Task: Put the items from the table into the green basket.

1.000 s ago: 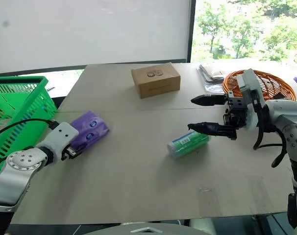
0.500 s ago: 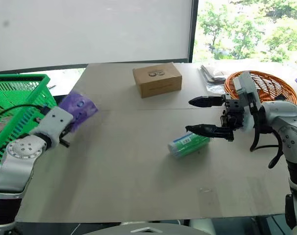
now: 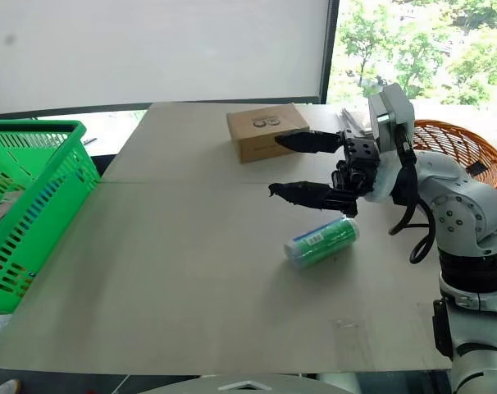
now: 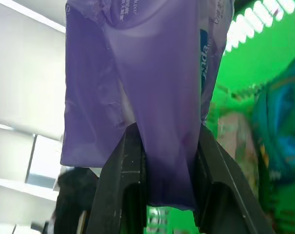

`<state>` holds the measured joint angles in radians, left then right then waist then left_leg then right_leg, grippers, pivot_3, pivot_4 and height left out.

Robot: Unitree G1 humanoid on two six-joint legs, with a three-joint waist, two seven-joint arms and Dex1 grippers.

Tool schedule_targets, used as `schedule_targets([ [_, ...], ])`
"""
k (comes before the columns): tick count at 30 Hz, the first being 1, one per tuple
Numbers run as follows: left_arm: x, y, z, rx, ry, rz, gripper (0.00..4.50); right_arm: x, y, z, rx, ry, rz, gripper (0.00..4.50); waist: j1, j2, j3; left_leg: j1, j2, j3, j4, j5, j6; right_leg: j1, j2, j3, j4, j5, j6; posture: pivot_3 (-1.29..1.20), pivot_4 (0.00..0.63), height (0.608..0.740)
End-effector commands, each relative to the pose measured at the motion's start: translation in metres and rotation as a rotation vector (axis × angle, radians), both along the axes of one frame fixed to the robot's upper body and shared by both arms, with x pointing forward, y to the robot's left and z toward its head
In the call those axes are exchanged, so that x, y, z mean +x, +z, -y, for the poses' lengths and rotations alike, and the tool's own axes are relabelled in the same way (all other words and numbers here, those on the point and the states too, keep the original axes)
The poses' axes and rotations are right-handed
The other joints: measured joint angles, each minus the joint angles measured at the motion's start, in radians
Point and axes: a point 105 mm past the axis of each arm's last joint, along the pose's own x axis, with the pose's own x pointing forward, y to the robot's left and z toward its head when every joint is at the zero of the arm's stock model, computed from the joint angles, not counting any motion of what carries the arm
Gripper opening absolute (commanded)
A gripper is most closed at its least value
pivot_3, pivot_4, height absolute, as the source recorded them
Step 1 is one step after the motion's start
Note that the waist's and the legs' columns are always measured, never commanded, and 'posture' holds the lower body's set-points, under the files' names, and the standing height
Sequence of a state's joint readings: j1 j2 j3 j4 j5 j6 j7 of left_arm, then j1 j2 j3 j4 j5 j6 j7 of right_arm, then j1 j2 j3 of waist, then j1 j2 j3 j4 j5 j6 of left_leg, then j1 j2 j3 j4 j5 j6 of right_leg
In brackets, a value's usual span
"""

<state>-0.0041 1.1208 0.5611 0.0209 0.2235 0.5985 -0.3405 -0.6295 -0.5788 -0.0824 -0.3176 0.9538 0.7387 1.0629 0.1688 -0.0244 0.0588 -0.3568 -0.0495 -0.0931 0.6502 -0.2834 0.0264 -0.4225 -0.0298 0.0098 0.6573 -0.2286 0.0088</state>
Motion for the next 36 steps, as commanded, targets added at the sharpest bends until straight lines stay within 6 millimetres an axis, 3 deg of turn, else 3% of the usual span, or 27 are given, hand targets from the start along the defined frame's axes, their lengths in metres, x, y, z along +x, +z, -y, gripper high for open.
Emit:
schedule_targets([
  [1,-0.003,0.007,-0.004,0.025,-0.008,0.034,0.53,-0.003,0.009,-0.005,0.005,0.007,0.052,4.50,0.013,-0.001,0.000,0.000,0.000,0.000,0.001,0.000,0.000,0.000,0.000,0.000,0.000,0.000,0.000,0.27,0.000,0.740],
  [2,0.000,0.006,0.000,0.008,-0.031,0.034,1.52,-0.002,0.009,-0.005,0.001,0.002,0.055,4.50,0.020,-0.001,-0.001,-0.001,0.000,0.000,0.001,0.000,0.000,0.000,-0.001,0.000,0.000,0.000,0.000,0.27,0.000,0.740],
  [8,0.009,0.024,0.002,-0.006,-0.054,0.125,4.37,0.000,0.003,-0.003,-0.043,-0.032,0.057,4.50,0.050,-0.008,-0.006,-0.004,0.000,-0.002,0.004,-0.002,-0.004,0.000,-0.001,-0.003,0.000,0.000,0.000,0.27,0.000,0.740],
  [12,0.018,0.034,0.013,-0.113,-0.121,0.246,4.44,0.009,-0.013,0.007,-0.123,-0.112,0.058,4.50,0.061,-0.009,-0.006,-0.004,-0.001,-0.002,0.003,-0.002,-0.004,-0.001,-0.001,-0.004,0.000,0.000,0.000,0.25,0.000,0.740],
  [14,0.035,0.037,0.040,-0.244,-0.289,0.336,4.44,0.018,-0.033,0.019,-0.227,-0.168,0.079,4.50,0.066,-0.009,-0.007,-0.005,-0.001,-0.002,0.003,-0.002,-0.003,-0.002,-0.002,-0.004,0.000,0.000,0.000,0.25,0.000,0.740],
  [16,0.050,0.033,0.078,-0.439,-0.496,0.381,4.44,0.023,-0.055,0.032,-0.354,-0.191,0.105,4.50,0.075,-0.009,-0.010,-0.007,-0.002,-0.002,0.004,-0.002,-0.003,-0.002,-0.003,-0.004,-0.001,0.000,0.000,0.25,0.000,0.740],
  [18,0.051,0.013,0.141,-0.563,-0.801,0.207,4.44,0.026,-0.076,0.043,-0.487,-0.181,0.146,4.50,0.074,-0.011,-0.011,-0.007,-0.002,-0.002,0.006,-0.002,-0.003,-0.002,-0.004,-0.005,0.000,0.000,0.001,0.25,0.000,0.740],
  [20,0.030,-0.018,0.203,-0.655,-1.070,-0.059,4.44,0.030,-0.095,0.053,-0.616,-0.156,0.203,4.50,0.063,-0.011,-0.011,-0.008,-0.002,0.001,0.007,0.000,0.000,-0.002,-0.004,-0.002,0.000,0.001,0.001,0.24,0.000,0.740],
  [22,0.002,-0.036,0.239,-0.773,-1.231,-0.231,4.44,0.034,-0.109,0.057,-0.702,-0.123,0.245,4.50,0.039,-0.011,-0.011,-0.006,-0.001,0.007,0.007,-0.001,0.001,-0.003,-0.003,0.004,-0.001,0.001,0.001,0.23,0.000,0.740],
  [25,-0.017,-0.047,0.253,-0.854,-1.283,-0.329,4.44,0.048,-0.130,0.070,-0.854,-0.114,0.285,4.50,0.004,-0.010,-0.011,-0.005,0.001,0.007,0.007,-0.001,0.002,-0.003,-0.001,0.004,0.000,0.001,0.001,0.24,0.000,0.740],
  [29,-0.042,-0.038,0.277,-0.916,-1.447,-0.348,4.44,0.063,-0.153,0.100,-1.067,-0.107,0.279,4.50,-0.013,-0.006,-0.009,-0.003,0.004,0.006,0.007,0.001,-0.001,-0.002,0.005,0.003,0.001,0.001,-0.002,0.25,0.000,0.740],
  [36,-0.046,-0.043,0.288,-0.947,-1.449,-0.385,4.44,0.075,-0.159,0.086,-1.026,-0.065,0.315,4.50,-0.023,-0.001,-0.005,0.010,0.008,0.007,0.007,0.002,-0.003,0.011,0.009,0.004,0.001,-0.001,-0.005,0.27,0.000,0.740],
])
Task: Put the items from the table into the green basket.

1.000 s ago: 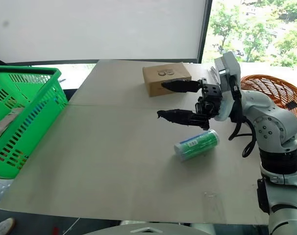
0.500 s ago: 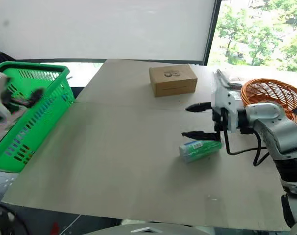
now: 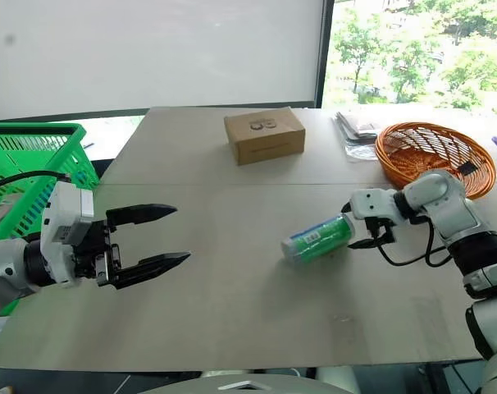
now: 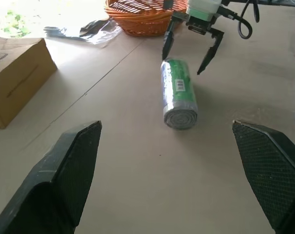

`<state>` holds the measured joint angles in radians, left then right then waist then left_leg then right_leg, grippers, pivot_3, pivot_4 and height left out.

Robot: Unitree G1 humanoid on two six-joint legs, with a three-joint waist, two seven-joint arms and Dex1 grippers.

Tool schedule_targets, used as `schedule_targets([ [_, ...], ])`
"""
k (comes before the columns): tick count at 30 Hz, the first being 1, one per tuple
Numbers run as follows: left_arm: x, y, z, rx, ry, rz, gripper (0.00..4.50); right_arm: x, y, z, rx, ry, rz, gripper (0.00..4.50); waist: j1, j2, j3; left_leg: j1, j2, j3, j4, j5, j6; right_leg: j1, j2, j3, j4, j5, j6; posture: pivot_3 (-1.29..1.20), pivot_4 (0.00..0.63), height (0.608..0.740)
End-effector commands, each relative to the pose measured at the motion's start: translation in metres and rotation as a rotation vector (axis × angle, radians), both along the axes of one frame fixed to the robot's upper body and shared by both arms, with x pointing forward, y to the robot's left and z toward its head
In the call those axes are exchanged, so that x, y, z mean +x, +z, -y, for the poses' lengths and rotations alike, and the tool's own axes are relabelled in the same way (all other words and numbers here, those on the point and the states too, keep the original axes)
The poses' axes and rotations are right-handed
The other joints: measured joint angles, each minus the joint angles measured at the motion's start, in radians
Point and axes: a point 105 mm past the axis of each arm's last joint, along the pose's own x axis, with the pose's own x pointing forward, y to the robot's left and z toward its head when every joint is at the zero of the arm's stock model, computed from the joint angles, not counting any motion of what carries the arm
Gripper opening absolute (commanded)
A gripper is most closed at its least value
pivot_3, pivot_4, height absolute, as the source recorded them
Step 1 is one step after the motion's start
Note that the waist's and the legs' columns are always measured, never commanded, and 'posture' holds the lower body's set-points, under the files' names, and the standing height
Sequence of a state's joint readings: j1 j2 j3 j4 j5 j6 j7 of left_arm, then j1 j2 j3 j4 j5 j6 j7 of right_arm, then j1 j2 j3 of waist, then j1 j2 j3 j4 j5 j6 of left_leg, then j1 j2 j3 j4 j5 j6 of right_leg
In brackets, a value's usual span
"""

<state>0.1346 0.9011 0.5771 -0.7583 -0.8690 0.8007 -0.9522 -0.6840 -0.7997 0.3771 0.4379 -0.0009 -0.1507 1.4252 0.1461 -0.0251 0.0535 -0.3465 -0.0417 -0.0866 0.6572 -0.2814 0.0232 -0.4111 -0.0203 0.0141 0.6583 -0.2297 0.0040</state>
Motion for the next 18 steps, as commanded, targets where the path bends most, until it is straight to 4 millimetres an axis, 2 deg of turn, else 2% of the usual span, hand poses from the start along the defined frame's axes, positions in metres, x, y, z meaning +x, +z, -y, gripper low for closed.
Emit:
schedule_targets([
  [1,-0.002,0.002,0.007,0.010,-0.009,0.003,4.44,0.006,0.007,-0.010,0.020,0.050,0.033,4.50,0.000,0.000,0.000,0.001,0.001,0.000,0.000,0.000,0.000,0.000,0.001,0.001,0.000,0.000,0.001,0.27,0.000,0.740],
  [9,-0.003,-0.003,0.015,0.037,-0.035,-0.033,4.44,0.017,-0.004,-0.019,0.030,0.052,0.007,4.50,0.002,0.003,0.002,0.001,0.002,-0.001,0.000,0.001,-0.001,0.000,0.002,0.001,0.000,0.002,-0.004,0.26,0.000,0.740],
  [12,-0.001,-0.002,0.016,0.041,-0.034,-0.036,4.50,0.022,-0.002,-0.020,0.037,0.037,0.007,3.74,0.001,0.004,0.002,0.001,0.002,0.000,0.000,0.001,-0.001,0.000,0.002,0.001,0.000,0.002,-0.004,0.27,0.000,0.740],
  [16,-0.001,-0.001,0.019,0.025,-0.039,-0.038,4.50,0.025,0.005,-0.020,0.080,0.016,0.004,2.17,0.002,0.004,0.002,0.001,0.002,0.000,0.000,0.001,-0.002,0.000,0.003,0.001,0.000,0.002,-0.004,0.27,0.000,0.740],
  [18,0.000,-0.002,0.021,0.021,-0.037,-0.040,4.50,0.024,0.011,-0.024,0.134,0.006,-0.011,1.82,0.003,0.004,0.002,0.001,0.002,0.000,0.000,0.001,-0.002,0.000,0.002,0.001,0.000,0.002,-0.004,0.27,0.000,0.740],
])
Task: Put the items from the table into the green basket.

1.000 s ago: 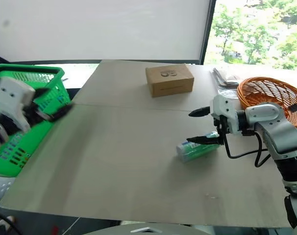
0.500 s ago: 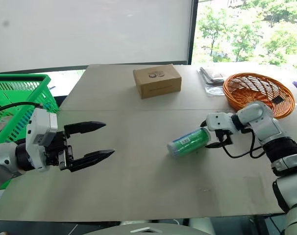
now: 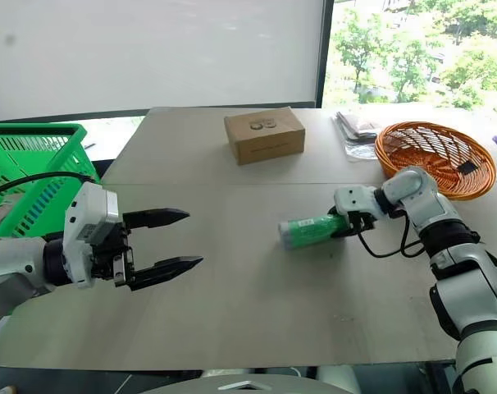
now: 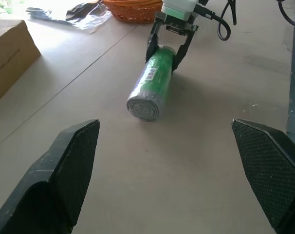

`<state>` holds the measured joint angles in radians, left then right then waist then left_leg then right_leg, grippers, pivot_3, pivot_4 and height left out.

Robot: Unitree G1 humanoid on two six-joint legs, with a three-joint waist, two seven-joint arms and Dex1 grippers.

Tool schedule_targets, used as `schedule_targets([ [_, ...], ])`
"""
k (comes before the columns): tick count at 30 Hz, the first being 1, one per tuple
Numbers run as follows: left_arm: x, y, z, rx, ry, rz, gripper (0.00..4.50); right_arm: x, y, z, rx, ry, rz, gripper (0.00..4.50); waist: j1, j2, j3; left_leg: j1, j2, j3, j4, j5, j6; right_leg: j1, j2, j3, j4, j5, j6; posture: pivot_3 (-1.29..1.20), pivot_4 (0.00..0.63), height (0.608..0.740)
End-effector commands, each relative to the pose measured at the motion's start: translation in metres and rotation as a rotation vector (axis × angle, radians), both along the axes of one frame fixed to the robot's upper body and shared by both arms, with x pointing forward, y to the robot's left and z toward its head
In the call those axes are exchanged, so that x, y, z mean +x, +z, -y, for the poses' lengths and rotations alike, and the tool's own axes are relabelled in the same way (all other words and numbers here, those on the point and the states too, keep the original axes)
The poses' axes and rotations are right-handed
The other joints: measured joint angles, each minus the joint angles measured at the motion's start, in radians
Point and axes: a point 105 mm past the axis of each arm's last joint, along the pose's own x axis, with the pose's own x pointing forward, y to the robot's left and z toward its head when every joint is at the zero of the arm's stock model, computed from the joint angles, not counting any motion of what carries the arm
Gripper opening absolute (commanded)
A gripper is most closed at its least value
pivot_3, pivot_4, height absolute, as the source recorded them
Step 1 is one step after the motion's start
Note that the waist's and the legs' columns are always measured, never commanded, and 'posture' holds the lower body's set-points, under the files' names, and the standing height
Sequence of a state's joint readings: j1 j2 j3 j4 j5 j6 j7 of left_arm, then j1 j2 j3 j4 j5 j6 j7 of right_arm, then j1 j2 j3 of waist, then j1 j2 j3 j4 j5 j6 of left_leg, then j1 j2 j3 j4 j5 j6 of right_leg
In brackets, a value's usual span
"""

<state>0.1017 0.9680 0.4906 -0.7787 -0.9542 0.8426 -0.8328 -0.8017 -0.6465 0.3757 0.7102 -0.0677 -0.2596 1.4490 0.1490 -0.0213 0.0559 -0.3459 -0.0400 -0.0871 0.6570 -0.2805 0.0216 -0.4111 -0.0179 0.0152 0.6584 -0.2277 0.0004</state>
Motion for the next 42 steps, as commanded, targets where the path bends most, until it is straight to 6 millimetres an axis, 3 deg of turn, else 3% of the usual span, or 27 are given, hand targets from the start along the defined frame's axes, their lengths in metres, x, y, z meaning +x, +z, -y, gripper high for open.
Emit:
schedule_targets([
  [1,-0.001,0.003,0.009,-0.012,-0.022,0.021,4.50,0.006,0.031,-0.010,0.162,-0.032,0.011,1.78,-0.001,0.000,0.000,0.000,0.000,0.000,0.000,0.000,0.000,0.000,0.000,0.000,0.000,0.000,0.000,0.27,0.000,0.740],
  [5,0.006,0.009,0.014,-0.140,0.004,0.049,4.50,0.003,0.081,-0.042,0.549,-0.111,-0.091,1.75,-0.007,0.004,0.002,0.000,0.001,0.000,0.000,0.000,0.000,-0.001,0.000,0.001,0.001,0.000,0.000,0.26,0.000,0.740],
  [9,0.022,0.032,0.021,-0.434,0.060,0.102,4.50,-0.026,0.117,-0.076,0.835,-0.077,-0.244,1.75,0.009,0.004,0.002,-0.001,0.001,-0.002,-0.002,0.000,0.000,-0.003,0.001,-0.001,0.001,0.002,0.003,0.24,0.000,0.740],
  [13,0.033,0.051,0.028,-0.669,0.074,0.123,4.50,-0.056,0.142,-0.099,0.986,-0.026,-0.359,1.75,0.014,0.003,0.002,-0.002,0.000,-0.002,-0.002,0.000,-0.001,-0.003,0.000,-0.001,0.001,0.003,0.003,0.23,0.000,0.740],
  [17,0.038,0.064,0.031,-0.803,0.057,0.126,4.50,-0.072,0.149,-0.111,1.022,-0.004,-0.407,1.75,0.013,0.002,0.001,-0.002,-0.001,0.000,-0.002,0.000,-0.001,-0.002,-0.001,0.000,0.000,0.003,0.004,0.21,0.000,0.740],
  [20,0.038,0.064,0.039,-0.801,0.024,0.107,4.50,-0.080,0.148,-0.117,1.011,0.020,-0.429,1.75,0.004,0.001,0.000,-0.002,-0.001,0.000,-0.002,0.000,-0.001,-0.002,0.000,0.000,0.000,0.003,0.004,0.20,0.000,0.740],
  [25,0.026,0.067,0.051,-0.823,-0.090,0.056,4.50,-0.084,0.145,-0.122,0.984,0.035,-0.434,1.75,-0.010,0.001,0.000,-0.001,0.000,0.001,-0.002,0.000,-0.001,-0.002,0.001,0.001,0.000,0.003,0.004,0.20,0.000,0.740],
  [27,0.029,0.065,0.049,-0.824,-0.071,0.046,4.50,-0.083,0.144,-0.123,0.981,0.035,-0.435,1.75,-0.019,0.001,0.000,-0.001,0.000,0.000,-0.002,0.000,-0.001,-0.002,0.001,0.001,0.000,0.003,0.004,0.20,0.000,0.740],
  [30,0.034,0.065,0.044,-0.834,-0.037,0.056,3.72,-0.082,0.143,-0.123,0.982,0.034,-0.433,1.75,-0.025,0.001,0.000,-0.001,0.000,0.000,-0.002,0.000,-0.001,-0.002,0.001,0.001,0.000,0.003,0.003,0.20,0.000,0.740],
  [32,0.036,0.067,0.041,-0.845,-0.023,0.074,2.66,-0.082,0.142,-0.123,0.981,0.033,-0.432,1.75,-0.026,0.001,0.000,-0.001,0.000,0.000,-0.002,0.000,-0.001,-0.002,0.001,0.001,0.000,0.003,0.004,0.21,0.000,0.740],
  [33,0.036,0.068,0.040,-0.848,-0.026,0.075,2.35,-0.081,0.142,-0.124,0.980,0.032,-0.432,1.75,-0.026,0.001,0.000,-0.001,0.000,0.000,-0.002,0.000,-0.001,-0.002,0.001,0.001,0.000,0.003,0.004,0.21,0.000,0.740],
  [36,0.036,0.066,0.041,-0.825,-0.018,0.075,2.10,-0.081,0.139,-0.124,0.966,0.033,-0.450,1.75,-0.026,0.001,0.000,-0.001,0.000,0.000,-0.002,0.000,-0.001,-0.002,0.001,0.001,0.000,0.003,0.004,0.22,0.000,0.740],
  [37,0.037,0.064,0.041,-0.813,-0.010,0.080,2.10,-0.082,0.138,-0.124,0.957,0.035,-0.455,2.49,-0.026,0.001,0.000,-0.001,0.000,0.000,-0.002,0.000,-0.001,-0.002,0.001,0.001,0.000,0.003,0.004,0.22,0.000,0.740],
  [38,0.038,0.063,0.040,-0.802,0.006,0.086,2.09,-0.082,0.137,-0.124,0.949,0.038,-0.459,2.69,-0.025,0.001,0.000,-0.001,0.000,0.000,-0.002,0.000,-0.001,-0.002,0.001,0.001,0.000,0.003,0.004,0.22,0.000,0.740],
  [42,0.052,0.065,0.027,-0.759,0.120,0.146,2.08,-0.080,0.134,-0.118,0.935,0.018,-0.458,4.41,-0.025,0.001,0.000,-0.001,0.000,0.000,-0.002,0.000,-0.001,-0.002,0.001,0.001,0.000,0.003,0.004,0.22,0.000,0.740],
])
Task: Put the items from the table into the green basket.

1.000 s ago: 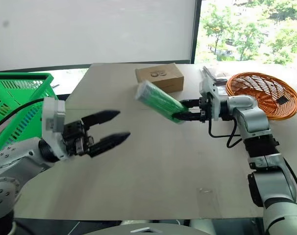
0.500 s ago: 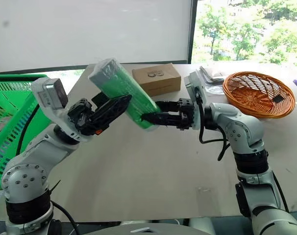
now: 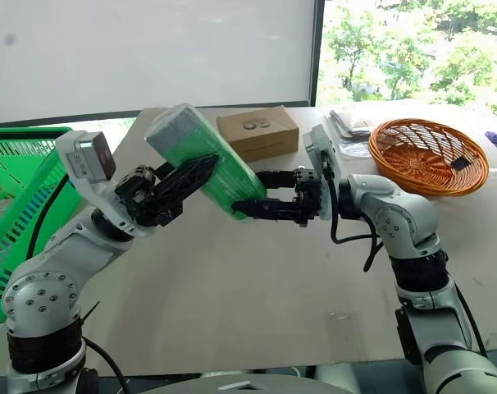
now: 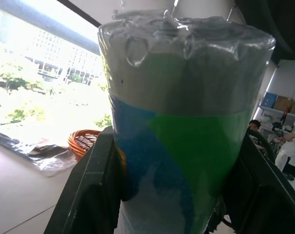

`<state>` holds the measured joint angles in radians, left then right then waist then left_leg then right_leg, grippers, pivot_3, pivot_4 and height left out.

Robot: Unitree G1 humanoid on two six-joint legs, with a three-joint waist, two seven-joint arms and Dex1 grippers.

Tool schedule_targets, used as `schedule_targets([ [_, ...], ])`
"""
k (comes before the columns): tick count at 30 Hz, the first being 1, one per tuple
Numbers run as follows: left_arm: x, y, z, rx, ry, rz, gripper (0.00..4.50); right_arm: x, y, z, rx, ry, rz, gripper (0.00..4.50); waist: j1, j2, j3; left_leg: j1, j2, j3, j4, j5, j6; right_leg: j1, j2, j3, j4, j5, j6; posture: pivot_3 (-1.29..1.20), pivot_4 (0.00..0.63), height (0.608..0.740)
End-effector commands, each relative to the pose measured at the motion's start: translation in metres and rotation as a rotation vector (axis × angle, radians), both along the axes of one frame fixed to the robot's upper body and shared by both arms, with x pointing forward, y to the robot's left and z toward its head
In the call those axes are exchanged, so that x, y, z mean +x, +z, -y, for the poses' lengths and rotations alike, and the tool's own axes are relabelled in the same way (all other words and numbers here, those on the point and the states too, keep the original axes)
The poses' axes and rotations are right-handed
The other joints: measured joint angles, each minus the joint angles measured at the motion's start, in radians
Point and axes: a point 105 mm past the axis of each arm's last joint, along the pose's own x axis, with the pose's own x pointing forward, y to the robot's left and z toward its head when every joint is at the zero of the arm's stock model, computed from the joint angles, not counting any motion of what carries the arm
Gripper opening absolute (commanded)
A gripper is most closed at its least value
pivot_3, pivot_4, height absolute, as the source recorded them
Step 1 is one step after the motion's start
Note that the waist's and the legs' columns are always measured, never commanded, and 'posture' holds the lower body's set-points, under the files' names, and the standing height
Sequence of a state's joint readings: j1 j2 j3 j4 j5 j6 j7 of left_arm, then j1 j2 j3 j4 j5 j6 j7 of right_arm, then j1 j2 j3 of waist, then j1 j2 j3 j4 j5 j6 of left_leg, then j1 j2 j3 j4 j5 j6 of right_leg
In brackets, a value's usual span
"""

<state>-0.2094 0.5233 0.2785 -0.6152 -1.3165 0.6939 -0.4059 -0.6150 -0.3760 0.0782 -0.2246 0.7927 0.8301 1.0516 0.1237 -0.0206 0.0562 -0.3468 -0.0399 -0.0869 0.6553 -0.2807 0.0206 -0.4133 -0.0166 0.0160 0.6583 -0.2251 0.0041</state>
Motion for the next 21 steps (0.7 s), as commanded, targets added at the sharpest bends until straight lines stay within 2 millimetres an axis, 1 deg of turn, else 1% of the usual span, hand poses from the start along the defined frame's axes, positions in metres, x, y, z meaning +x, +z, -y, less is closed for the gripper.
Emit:
schedule_targets([
  [1,0.019,0.018,-0.028,0.068,0.228,0.084,2.08,0.001,0.009,0.011,0.000,0.001,0.028,4.41,0.001,0.000,0.000,0.000,0.000,0.000,0.000,0.000,0.000,0.000,0.000,0.000,0.000,0.000,0.000,0.22,0.000,0.740],
  [2,0.025,0.026,-0.043,0.097,0.319,0.102,2.08,0.004,0.011,0.016,0.000,-0.014,0.034,4.41,0.001,-0.001,0.000,0.000,0.000,0.000,0.000,0.000,0.000,0.000,0.000,0.000,0.000,0.000,0.000,0.23,0.000,0.740],
  [4,0.031,0.047,-0.072,0.143,0.469,0.146,2.08,0.011,0.018,0.022,0.011,-0.053,0.062,4.41,0.001,-0.001,0.001,0.000,0.000,-0.001,0.000,0.000,0.000,0.000,0.000,-0.001,0.000,0.000,0.000,0.23,0.000,0.740],
  [6,0.033,0.059,-0.087,0.178,0.542,0.170,2.08,0.014,0.022,0.024,0.022,-0.071,0.084,4.41,-0.004,0.000,0.002,0.000,0.002,0.000,-0.001,0.000,0.000,0.000,0.002,-0.001,0.000,-0.001,0.001,0.23,0.000,0.740],
  [8,0.041,0.068,-0.122,0.313,0.720,0.151,2.08,0.019,0.029,0.025,0.041,-0.100,0.127,4.41,-0.004,0.000,0.002,0.001,0.003,0.000,-0.002,0.000,0.000,-0.001,0.003,-0.001,-0.001,-0.001,0.001,0.25,0.000,0.740],
  [10,0.048,0.062,-0.161,0.595,0.930,0.124,2.08,0.020,0.033,0.025,0.052,-0.104,0.155,4.41,-0.004,0.001,0.002,0.001,0.003,0.000,-0.003,0.000,0.000,-0.001,0.004,-0.001,-0.001,-0.001,0.001,0.25,0.000,0.740],
  [12,0.049,0.052,-0.185,0.808,1.038,0.086,2.08,0.020,0.035,0.025,0.055,-0.102,0.169,4.41,-0.004,0.003,0.003,0.002,0.002,0.002,-0.006,0.000,0.000,-0.001,0.009,0.000,-0.002,-0.001,0.000,0.25,0.000,0.740],
  [13,0.048,0.050,-0.203,0.915,1.119,0.070,2.08,0.020,0.036,0.025,0.057,-0.107,0.177,4.41,-0.004,0.004,0.003,0.002,0.002,0.002,-0.007,0.000,0.000,-0.001,0.008,0.000,-0.002,-0.001,0.000,0.26,0.000,0.740],
  [14,0.045,0.050,-0.225,1.045,1.226,0.048,2.08,0.021,0.038,0.025,0.062,-0.114,0.185,4.41,-0.003,0.003,0.003,0.002,0.002,0.002,-0.007,0.000,0.000,-0.001,0.008,-0.001,-0.003,-0.001,0.001,0.26,0.000,0.740],
  [15,0.041,0.053,-0.246,1.164,1.330,0.049,2.08,0.023,0.040,0.026,0.066,-0.121,0.191,4.41,-0.002,0.002,0.003,0.001,0.002,0.001,-0.007,0.000,0.000,-0.002,0.007,-0.001,-0.004,-0.001,0.001,0.26,0.000,0.740],
  [16,0.035,0.059,-0.263,1.233,1.424,0.044,2.08,0.024,0.040,0.026,0.068,-0.127,0.196,4.41,-0.001,0.003,0.004,0.000,0.002,0.001,-0.007,0.000,-0.001,-0.002,0.007,0.000,-0.005,-0.001,0.001,0.26,0.000,0.740],
  [17,0.029,0.065,-0.277,1.256,1.498,0.047,2.08,0.025,0.040,0.026,0.066,-0.132,0.201,4.41,-0.001,0.002,0.004,0.000,0.002,0.001,-0.008,0.000,-0.001,-0.002,0.007,-0.001,-0.006,-0.001,0.001,0.26,0.000,0.740],
  [19,0.024,0.068,-0.290,1.243,1.567,0.030,2.08,0.026,0.040,0.027,0.062,-0.135,0.207,4.41,0.005,0.000,0.003,-0.002,0.003,-0.002,-0.008,-0.001,-0.001,-0.002,0.003,-0.002,-0.008,-0.001,0.001,0.26,0.000,0.740],
  [20,0.022,0.068,-0.297,1.262,1.601,0.027,2.08,0.026,0.039,0.027,0.060,-0.135,0.209,4.41,0.006,0.000,0.003,-0.002,0.003,-0.003,-0.008,-0.001,-0.002,-0.002,0.002,-0.003,-0.008,0.000,0.000,0.26,0.000,0.740],
  [21,0.017,0.073,-0.305,1.293,1.670,0.045,2.08,0.026,0.039,0.027,0.059,-0.135,0.211,4.41,0.008,0.000,0.003,-0.002,0.003,-0.003,-0.008,-0.001,-0.002,-0.002,0.002,-0.004,-0.008,0.000,0.000,0.26,0.000,0.740],
])
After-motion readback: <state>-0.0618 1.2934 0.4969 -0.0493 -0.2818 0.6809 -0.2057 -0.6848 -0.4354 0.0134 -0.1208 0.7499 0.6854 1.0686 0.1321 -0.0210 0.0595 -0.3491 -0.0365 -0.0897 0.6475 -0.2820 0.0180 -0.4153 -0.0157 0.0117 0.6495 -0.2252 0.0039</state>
